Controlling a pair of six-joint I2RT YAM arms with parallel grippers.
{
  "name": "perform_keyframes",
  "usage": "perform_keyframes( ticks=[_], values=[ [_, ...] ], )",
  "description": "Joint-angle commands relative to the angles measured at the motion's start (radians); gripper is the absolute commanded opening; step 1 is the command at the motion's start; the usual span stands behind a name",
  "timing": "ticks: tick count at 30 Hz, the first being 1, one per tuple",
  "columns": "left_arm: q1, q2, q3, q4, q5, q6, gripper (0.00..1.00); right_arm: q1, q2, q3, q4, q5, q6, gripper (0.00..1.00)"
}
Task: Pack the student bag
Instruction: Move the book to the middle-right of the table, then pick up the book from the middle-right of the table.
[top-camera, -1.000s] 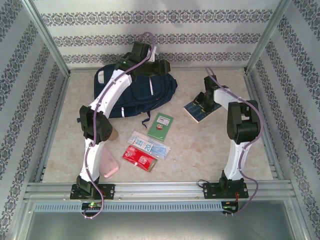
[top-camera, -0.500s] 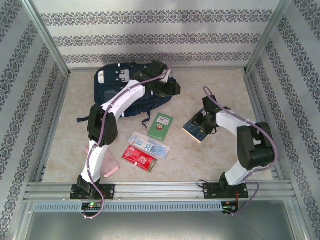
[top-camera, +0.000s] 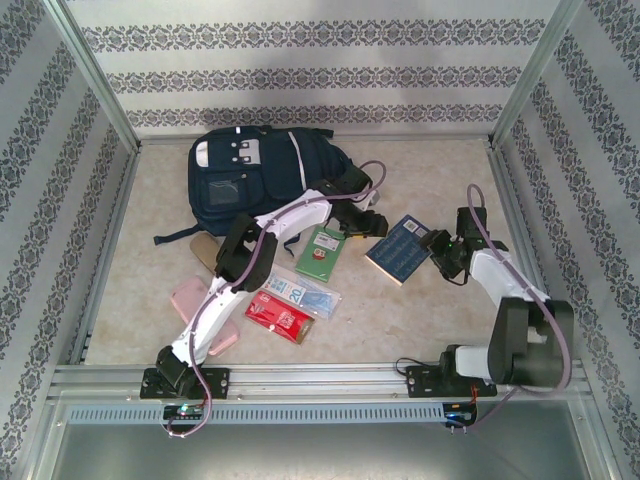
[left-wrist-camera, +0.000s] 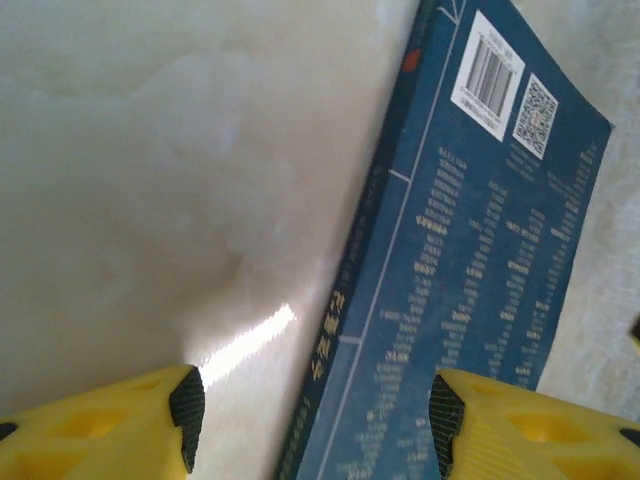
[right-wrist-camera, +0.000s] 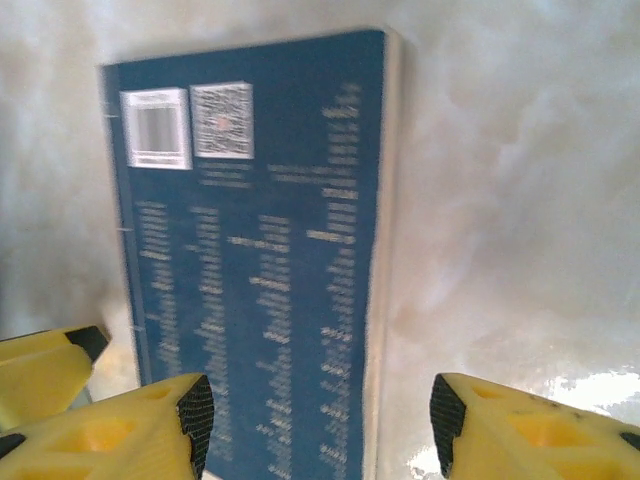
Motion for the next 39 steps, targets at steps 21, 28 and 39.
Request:
perform_keyframes(
  ticks=[21,28,39],
  values=[
    [-0.062,0.099,0.109,-0.033,0.073,0.009,0.57,0.012,0.146,0.025,0.183,-0.180,-0.001,0.50],
    [-0.085,0.098,0.106,-0.038,0.091,0.018,0.51,0.038,0.107,0.059,0.157,-0.198,-0.026,0.46],
    [-0.092,0.068,0.040,-0.011,0.085,0.019,0.46,0.043,0.103,0.051,0.180,-0.224,-0.016,0.35]
  ],
)
